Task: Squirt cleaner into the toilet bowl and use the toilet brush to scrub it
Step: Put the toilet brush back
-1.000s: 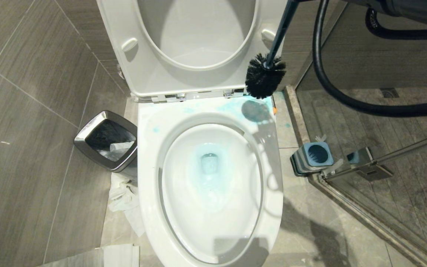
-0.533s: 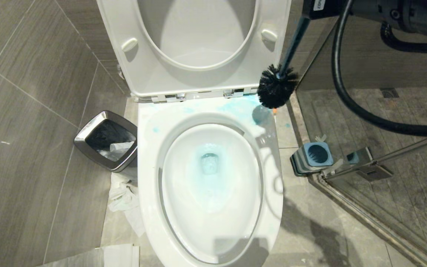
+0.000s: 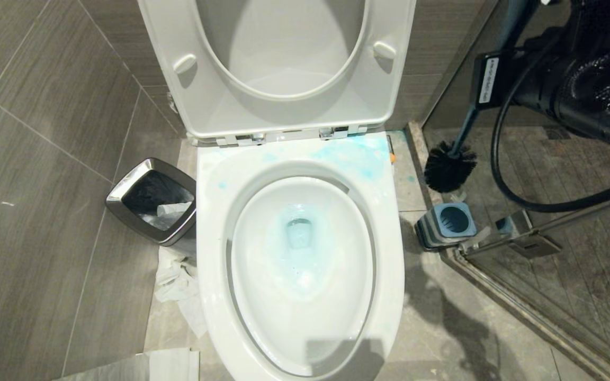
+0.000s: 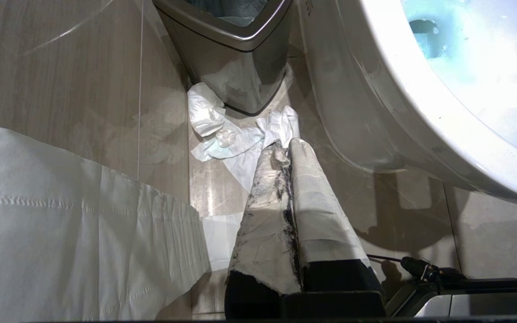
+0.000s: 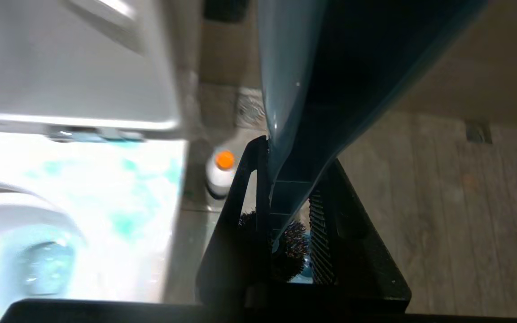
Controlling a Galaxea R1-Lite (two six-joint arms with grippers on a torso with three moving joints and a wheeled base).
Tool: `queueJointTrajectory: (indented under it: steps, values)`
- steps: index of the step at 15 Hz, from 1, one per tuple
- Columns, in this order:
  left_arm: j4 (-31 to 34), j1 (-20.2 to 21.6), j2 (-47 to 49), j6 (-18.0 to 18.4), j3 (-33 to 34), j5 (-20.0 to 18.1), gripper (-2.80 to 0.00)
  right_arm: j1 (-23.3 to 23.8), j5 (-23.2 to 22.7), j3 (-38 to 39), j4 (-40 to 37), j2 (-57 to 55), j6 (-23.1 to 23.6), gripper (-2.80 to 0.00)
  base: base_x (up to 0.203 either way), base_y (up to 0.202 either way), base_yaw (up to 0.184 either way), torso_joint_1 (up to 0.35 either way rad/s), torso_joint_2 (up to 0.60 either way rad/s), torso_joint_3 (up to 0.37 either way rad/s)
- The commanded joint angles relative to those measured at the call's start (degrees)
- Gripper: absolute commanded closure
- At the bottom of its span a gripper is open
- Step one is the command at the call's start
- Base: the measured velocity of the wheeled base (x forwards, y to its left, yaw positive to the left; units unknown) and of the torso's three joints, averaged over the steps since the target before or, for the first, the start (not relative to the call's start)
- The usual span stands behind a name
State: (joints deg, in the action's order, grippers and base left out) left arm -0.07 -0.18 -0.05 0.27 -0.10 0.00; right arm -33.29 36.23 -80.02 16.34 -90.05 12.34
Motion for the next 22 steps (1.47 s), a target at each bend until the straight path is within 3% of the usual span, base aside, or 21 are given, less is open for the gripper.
queueJointTrajectory:
  steps: [1, 7, 11, 22]
  values:
    - [0.0, 0.0, 0.0, 0.0, 0.0, 0.0, 0.00, 6.8, -2.9, 3.4, 0.3, 0.5, -1.9, 0.00, 0.000, 0.000, 0.000, 0.000, 0.00, 0.000]
    - [0.0, 0.0, 0.0, 0.0, 0.0, 0.0, 0.00, 22.3, -15.2, 9.4, 1.0, -2.6, -11.2, 0.00, 0.000, 0.000, 0.000, 0.000, 0.00, 0.000]
    - [0.0, 0.0, 0.0, 0.0, 0.0, 0.0, 0.00, 28.9, -23.6, 15.1, 13.9, -7.8, -11.6, 0.00, 0.000, 0.000, 0.000, 0.000, 0.00, 0.000]
    - [0.0, 0.0, 0.0, 0.0, 0.0, 0.0, 0.00, 35.0, -27.4, 15.9, 27.4, -19.9, -9.7, 0.00, 0.000, 0.000, 0.000, 0.000, 0.00, 0.000]
